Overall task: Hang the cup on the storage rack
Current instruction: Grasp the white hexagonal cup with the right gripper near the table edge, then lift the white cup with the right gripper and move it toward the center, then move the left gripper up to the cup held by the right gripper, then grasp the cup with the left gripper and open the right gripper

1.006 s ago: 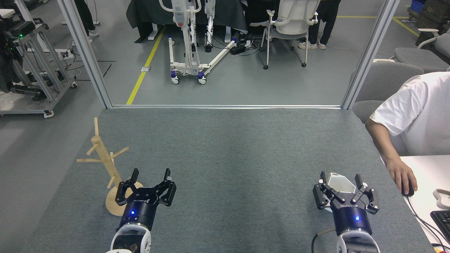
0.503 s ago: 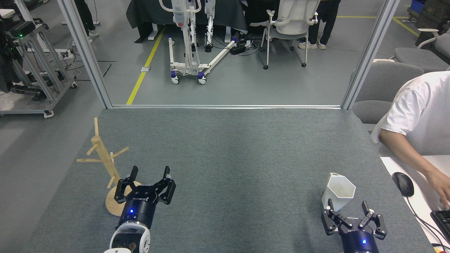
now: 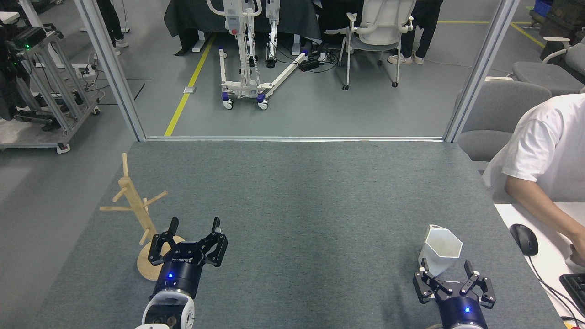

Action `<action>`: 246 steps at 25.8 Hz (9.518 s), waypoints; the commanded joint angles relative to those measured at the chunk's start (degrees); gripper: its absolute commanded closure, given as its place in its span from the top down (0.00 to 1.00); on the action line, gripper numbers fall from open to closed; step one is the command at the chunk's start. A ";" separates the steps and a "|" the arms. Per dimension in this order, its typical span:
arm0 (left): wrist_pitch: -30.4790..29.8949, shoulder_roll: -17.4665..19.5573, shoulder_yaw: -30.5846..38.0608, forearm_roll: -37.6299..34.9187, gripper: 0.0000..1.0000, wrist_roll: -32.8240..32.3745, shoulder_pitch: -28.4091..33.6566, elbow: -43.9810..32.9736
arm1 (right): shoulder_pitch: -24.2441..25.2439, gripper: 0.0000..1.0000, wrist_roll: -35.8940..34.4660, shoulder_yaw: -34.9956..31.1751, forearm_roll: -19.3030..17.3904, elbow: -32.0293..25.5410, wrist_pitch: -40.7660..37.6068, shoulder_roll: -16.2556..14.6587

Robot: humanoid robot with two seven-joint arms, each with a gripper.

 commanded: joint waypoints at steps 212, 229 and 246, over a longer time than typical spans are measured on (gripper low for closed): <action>-3.96 -5.10 -31.99 -6.95 0.99 -9.97 -22.61 12.28 | -20.16 0.22 38.36 21.91 -6.62 -23.69 12.55 12.75; -3.17 -5.18 -31.99 -6.86 0.79 -13.93 -25.95 15.18 | -20.16 0.22 38.27 22.26 -6.62 -23.25 12.55 12.84; -4.04 -5.10 -31.64 -6.86 0.00 -14.02 -25.77 15.00 | -19.98 0.21 36.95 22.96 -6.62 -22.46 12.64 12.92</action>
